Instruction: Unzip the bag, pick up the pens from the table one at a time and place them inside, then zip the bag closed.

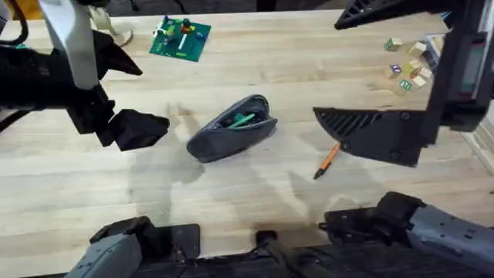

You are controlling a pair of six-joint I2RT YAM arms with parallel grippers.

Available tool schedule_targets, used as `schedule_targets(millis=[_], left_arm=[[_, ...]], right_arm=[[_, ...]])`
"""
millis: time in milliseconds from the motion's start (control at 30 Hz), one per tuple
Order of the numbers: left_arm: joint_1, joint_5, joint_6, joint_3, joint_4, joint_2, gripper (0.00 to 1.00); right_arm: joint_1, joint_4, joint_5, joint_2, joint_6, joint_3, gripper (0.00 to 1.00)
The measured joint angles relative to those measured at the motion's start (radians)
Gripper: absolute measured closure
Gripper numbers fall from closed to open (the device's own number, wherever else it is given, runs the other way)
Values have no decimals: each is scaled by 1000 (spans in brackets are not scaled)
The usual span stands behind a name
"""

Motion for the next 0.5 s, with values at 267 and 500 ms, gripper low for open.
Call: schedule_targets(millis=[267, 500], left_arm=[[0, 0, 0, 0, 3, 0, 8], [0, 0, 0, 0, 4, 0, 8]], right_arm=[[-1, 19, 63, -22, 209, 0, 3], [-1, 7, 81, -22, 264, 0, 3]])
